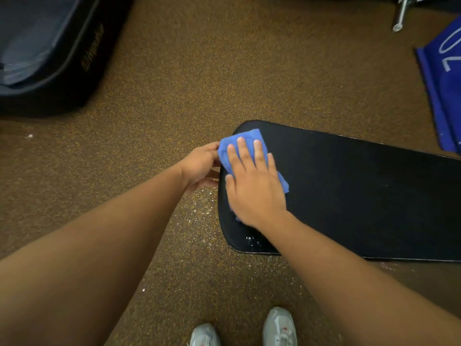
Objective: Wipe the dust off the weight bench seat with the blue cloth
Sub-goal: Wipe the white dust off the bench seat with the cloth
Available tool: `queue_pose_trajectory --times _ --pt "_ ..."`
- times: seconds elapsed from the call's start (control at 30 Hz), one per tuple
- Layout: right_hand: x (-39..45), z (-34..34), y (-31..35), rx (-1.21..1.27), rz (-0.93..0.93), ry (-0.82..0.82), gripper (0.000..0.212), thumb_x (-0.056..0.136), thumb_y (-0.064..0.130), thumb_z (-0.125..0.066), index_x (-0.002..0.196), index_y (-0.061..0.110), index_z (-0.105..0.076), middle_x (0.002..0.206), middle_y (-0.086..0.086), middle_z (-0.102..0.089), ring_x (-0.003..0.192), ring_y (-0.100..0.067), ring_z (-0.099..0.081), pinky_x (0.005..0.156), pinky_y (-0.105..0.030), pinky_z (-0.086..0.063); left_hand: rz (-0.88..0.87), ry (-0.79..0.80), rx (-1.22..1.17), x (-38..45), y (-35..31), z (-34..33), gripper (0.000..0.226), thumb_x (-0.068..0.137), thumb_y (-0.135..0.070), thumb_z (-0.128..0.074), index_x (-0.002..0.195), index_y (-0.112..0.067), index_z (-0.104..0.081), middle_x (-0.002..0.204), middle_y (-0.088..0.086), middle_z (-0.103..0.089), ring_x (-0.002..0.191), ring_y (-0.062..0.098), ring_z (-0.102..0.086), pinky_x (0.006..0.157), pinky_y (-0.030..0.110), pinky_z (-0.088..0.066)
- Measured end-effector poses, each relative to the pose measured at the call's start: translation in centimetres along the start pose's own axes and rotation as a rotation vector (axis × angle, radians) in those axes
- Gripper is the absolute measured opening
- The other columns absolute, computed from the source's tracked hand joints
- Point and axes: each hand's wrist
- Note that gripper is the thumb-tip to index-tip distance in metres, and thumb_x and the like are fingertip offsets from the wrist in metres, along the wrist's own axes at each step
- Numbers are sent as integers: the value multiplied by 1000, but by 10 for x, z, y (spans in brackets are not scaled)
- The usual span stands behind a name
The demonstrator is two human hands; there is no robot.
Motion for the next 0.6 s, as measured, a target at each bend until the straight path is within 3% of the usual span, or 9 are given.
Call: queue_pose_trajectory --times 0.17,0.3,0.37,0.43,0.5,0.6 --pt "-62 0 -20 15 197 85 58 94 38 -28 149 18 -28 159 -3 -21 146 -30 -14 114 -52 -22 73 20 -132 -4 -5 1 32 101 -24 -35 120 -35 -58 104 6 -71 82 20 -66 62 28 -53" --pt "-14 4 -36 0 10 50 58 96 36 -23 151 17 -20 160 -4 -15 146 -33 -9 114 -54 -20 138 72 -228 -7 -7 4 36 100 -40 -34 128 -32 -55 116 12 -68 94 29 -69 67 35 -55" --pt "22 4 -23 19 -104 37 59 98 34 -25 152 17 -9 161 -5 -4 146 -33 2 117 -52 -9 152 60 -246 -6 -7 4 40 100 -43 -29 129 -32 -53 112 10 -67 87 26 -67 67 34 -53" --pt "34 2 -2 17 -130 13 61 97 34 -28 152 16 -10 161 -6 -4 146 -35 2 116 -53 -7 152 49 -246 -3 -6 3 39 99 -44 -29 120 -29 -58 97 7 -66 75 22 -64 67 32 -51" --pt "16 -2 17 -19 -25 0 60 94 35 -29 150 14 -20 160 -7 -13 145 -37 -6 115 -55 -11 142 15 -264 0 -5 1 38 98 -43 -31 105 -24 -63 86 4 -66 68 18 -62 65 29 -49" --pt "-39 -4 27 18 205 34 59 90 35 -29 144 15 -36 157 -5 -25 144 -35 -14 114 -54 -16 170 -16 -325 2 -5 2 38 99 -42 -31 114 -26 -62 105 10 -70 84 25 -65 80 35 -51"
Point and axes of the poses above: each hand's wrist, its own x-axis towards the middle knuckle, its own z-axis out of the back of the hand, y = z × x
